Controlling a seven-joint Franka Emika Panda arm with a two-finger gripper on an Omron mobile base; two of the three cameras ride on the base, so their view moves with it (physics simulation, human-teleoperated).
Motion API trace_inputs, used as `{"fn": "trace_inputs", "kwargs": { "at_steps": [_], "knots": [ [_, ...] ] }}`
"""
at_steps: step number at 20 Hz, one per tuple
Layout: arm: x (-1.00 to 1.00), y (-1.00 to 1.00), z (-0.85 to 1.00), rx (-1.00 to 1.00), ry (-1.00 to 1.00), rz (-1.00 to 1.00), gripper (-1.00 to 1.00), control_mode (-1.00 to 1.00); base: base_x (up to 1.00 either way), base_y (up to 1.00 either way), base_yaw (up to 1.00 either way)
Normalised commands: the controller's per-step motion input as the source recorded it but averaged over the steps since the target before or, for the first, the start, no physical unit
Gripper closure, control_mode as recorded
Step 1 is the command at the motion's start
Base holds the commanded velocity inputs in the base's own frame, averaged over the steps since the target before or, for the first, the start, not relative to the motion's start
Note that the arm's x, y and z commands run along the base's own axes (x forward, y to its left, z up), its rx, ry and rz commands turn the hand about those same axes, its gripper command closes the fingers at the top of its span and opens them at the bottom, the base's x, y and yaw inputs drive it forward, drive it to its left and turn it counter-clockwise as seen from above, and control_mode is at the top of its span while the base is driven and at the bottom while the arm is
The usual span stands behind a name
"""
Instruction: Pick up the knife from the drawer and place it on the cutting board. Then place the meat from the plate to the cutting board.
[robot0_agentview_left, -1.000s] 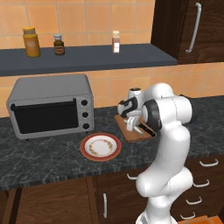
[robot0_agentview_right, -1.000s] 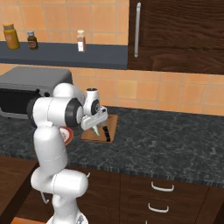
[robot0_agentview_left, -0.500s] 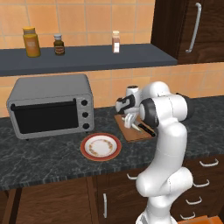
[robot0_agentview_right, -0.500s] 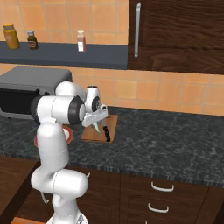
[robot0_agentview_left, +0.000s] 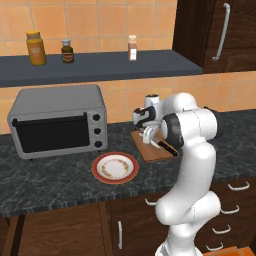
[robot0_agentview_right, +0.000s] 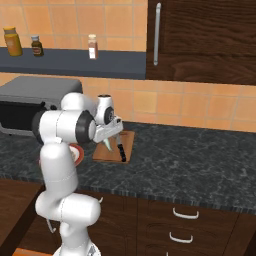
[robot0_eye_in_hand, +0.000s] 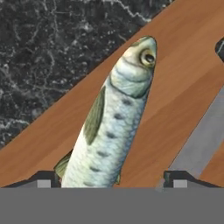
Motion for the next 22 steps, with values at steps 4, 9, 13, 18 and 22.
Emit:
{"fn": "trace_inputs", "kwargs": {
  "at_steps": [4, 9, 13, 18, 22],
  "knots": [
    [-0.53, 0.0, 0.56, 0.0, -0.05, 0.0, -1.0, -1.0, 0.0, 0.0, 0.0],
    [-0.28, 0.0, -0.16, 0.0, -0.13, 0.0, -1.0, -1.0, 0.0, 0.0, 0.0],
    [0.0, 0.0, -0.79, -0.07, -0.16, 0.0, -1.0, -1.0, 0.0, 0.0, 0.0],
    [-0.01, 0.0, -0.3, -0.08, -0.1, 0.0, -1.0, -1.0, 0.0, 0.0, 0.0],
    [-0.13, 0.0, 0.08, -0.04, 0.0, 0.0, -1.0, -1.0, 0.0, 0.0, 0.0]
  ]
}}
